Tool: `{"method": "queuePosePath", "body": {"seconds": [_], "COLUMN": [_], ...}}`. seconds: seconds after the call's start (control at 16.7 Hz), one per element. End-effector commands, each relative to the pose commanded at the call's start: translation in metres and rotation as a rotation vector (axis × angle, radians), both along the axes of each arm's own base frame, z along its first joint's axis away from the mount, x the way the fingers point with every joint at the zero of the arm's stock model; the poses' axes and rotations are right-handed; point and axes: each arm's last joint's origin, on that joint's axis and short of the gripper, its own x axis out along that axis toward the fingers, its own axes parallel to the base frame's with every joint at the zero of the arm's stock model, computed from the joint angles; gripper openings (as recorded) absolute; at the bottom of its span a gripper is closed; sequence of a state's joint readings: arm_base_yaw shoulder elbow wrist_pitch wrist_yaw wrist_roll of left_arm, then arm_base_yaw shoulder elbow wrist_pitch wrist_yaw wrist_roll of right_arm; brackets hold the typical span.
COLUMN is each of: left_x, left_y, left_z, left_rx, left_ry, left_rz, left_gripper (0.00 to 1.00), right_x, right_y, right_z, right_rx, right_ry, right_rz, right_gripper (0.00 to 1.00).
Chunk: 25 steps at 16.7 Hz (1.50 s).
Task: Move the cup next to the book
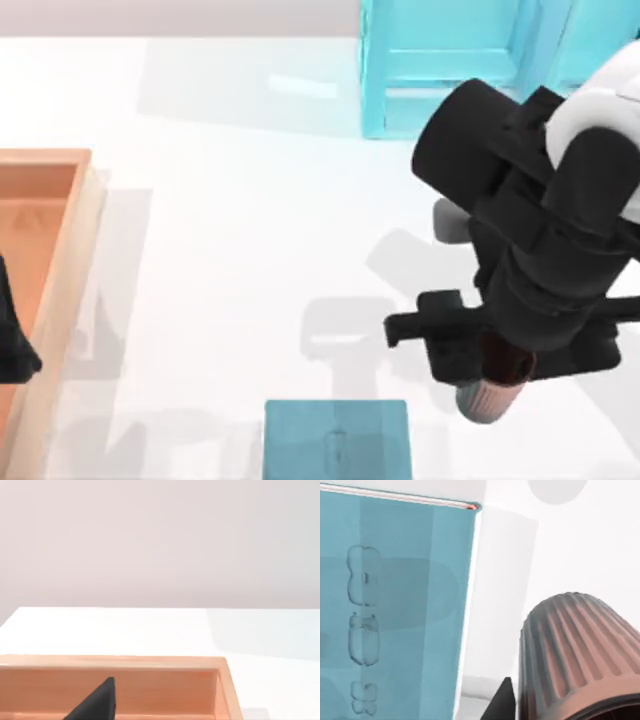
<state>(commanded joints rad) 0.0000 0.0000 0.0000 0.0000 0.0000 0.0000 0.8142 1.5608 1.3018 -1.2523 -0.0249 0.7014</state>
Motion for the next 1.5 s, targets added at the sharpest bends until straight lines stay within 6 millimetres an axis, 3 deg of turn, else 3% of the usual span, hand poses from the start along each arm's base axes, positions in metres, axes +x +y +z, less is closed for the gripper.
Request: {"method": "queuePosePath", "body": {"seconds": [0.24, 0.6, 1.08, 1.32, 1.5], "left_x": [0.000, 0.000, 0.000, 0.000, 0.000], "left_y": [0.000, 0.000, 0.000, 0.000, 0.000], "left_z": [0.000, 0.000, 0.000, 0.000, 0.000], "left_rx": [0.000, 0.000, 0.000, 0.000, 0.000], "left_ry": [0.000, 0.000, 0.000, 0.000, 0.000], "left_rz": [0.000, 0.000, 0.000, 0.000, 0.000], "left_gripper": [1.00, 1.00, 1.00, 1.00, 1.00], "right_x": [-0.005, -0.004, -0.002, -0.003, -0.003], "right_y": [-0.005, -0.005, -0.004, -0.004, -0.004], "right_z": [0.001, 0.000, -0.061, -0.064, -0.064], "right_rx": [-0.019, -0.020, -0.018, -0.020, -0.020], "right_ry": [-0.020, -0.019, -0.022, -0.021, -0.021], "right_rz": [-0.120, -0.128, -0.125, -0.125, -0.125], "right_gripper": [0.00, 0.00, 0.00, 0.00, 0.23]}}
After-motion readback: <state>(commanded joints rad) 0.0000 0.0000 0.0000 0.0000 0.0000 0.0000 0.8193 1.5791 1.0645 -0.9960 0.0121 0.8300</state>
